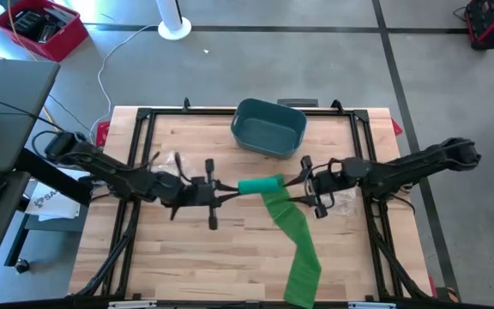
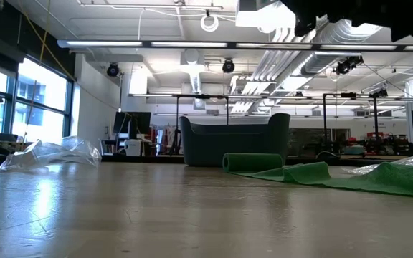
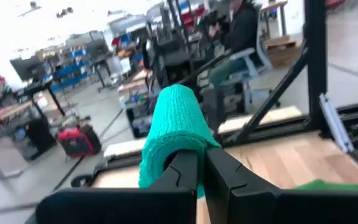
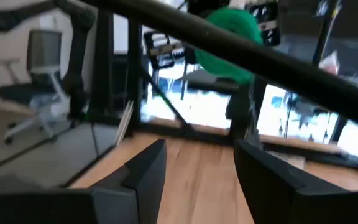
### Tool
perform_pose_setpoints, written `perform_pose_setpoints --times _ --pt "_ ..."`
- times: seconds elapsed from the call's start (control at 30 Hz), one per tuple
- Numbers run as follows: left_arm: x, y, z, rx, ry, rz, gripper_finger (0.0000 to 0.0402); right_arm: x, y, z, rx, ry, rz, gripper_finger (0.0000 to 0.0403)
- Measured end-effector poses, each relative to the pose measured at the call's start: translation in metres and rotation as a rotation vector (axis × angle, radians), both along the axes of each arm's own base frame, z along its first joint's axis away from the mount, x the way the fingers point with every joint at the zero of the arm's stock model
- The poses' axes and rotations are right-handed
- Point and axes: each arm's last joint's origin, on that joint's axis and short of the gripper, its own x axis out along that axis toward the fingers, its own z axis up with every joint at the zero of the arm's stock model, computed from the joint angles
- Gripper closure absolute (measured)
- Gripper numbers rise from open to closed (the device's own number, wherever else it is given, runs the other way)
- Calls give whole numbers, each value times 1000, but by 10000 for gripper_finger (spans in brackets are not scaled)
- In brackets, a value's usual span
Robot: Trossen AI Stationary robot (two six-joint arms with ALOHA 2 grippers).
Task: Roll bandage
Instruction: Roll the light green bandage
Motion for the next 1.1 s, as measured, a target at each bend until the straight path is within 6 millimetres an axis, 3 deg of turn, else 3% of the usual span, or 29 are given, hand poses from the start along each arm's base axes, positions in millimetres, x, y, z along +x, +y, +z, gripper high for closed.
perform_pose_setpoints --times 0.1,0.23,0.57,0.77,0.97,1.1 --pt "-8 3 7 13 0 -7 401 10 3 -1 -1 2 18 222" --pt "-11 12 2 -35 65 -92 401 23 6 10 -62 23 53 222" --pt "-33 30 -53 -179 -158 -122 401 30 7 27 -134 181 55 222" --pt "-53 35 -72 -221 -301 -147 401 40 9 27 -165 107 55 222" --pt "-61 37 -80 -240 -335 -163 401 54 12 26 -200 -2 0 222" --pt "-60 38 -82 -262 -326 -161 401 64 13 41 -226 -31 -12 222"
